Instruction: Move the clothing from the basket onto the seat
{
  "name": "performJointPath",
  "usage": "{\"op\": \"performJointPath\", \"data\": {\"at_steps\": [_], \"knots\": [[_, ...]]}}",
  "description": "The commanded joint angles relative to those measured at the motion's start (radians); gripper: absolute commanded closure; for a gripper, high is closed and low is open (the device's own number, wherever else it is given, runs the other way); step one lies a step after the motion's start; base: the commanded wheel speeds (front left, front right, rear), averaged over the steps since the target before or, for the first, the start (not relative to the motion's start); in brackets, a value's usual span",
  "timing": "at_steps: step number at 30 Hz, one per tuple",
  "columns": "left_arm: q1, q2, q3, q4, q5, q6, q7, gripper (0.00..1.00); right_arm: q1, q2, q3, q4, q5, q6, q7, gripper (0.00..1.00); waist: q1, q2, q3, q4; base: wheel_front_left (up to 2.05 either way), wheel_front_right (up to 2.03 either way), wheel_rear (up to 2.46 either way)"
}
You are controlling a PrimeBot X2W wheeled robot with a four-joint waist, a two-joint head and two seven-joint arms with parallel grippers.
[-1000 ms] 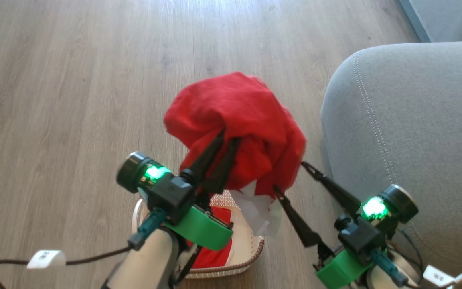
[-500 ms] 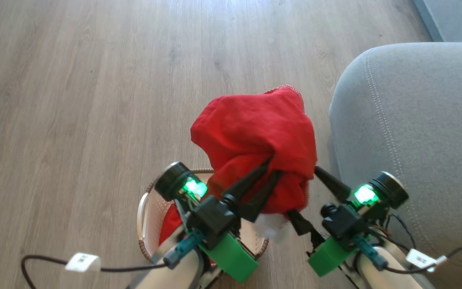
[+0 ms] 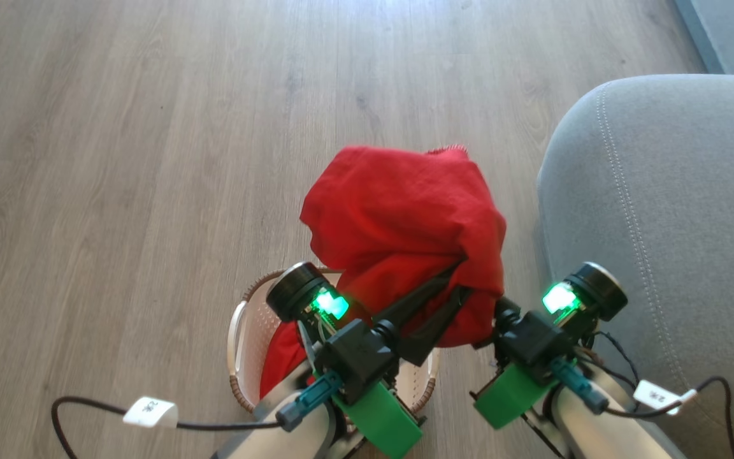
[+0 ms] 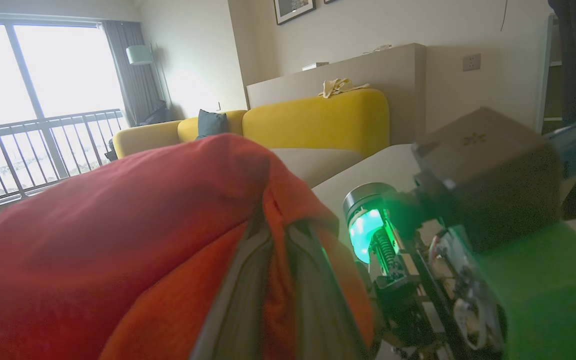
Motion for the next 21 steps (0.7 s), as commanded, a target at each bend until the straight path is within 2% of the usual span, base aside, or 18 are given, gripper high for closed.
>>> {"op": "performJointPath", "data": {"at_steps": [1,11,12,14,21], "knots": [[-0.049,-0.003,0.023,-0.034,-0.010,-0.004,-0.005,1.00,-0.028,0.021,-0.005,-0.047,0.014,0.007,-0.002,1.00,0.0000,0.0000,0.000,0.005,0.00,0.00,0.00],[-0.040,-0.003,0.029,-0.026,-0.034,0.003,-0.005,1.00,-0.003,0.085,-0.129,-0.108,0.108,0.007,-0.002,1.00,0.0000,0.0000,-0.004,0.022,0.00,0.00,0.00],[-0.040,-0.003,0.034,-0.028,-0.037,0.010,-0.005,0.69,0.001,0.089,-0.136,-0.113,0.118,0.007,-0.002,1.00,0.0000,0.0000,-0.005,0.022,0.00,0.00,0.00],[-0.039,-0.003,0.038,-0.028,-0.037,0.015,-0.005,0.00,0.006,0.094,-0.145,-0.120,0.131,0.007,-0.002,1.00,0.0000,0.0000,-0.007,0.022,0.00,0.00,0.00],[-0.034,-0.003,0.051,-0.036,-0.042,0.032,-0.005,0.00,0.017,0.099,-0.164,-0.126,0.142,0.007,-0.002,1.00,0.0000,0.0000,-0.012,0.020,0.00,0.00,0.00]]}}
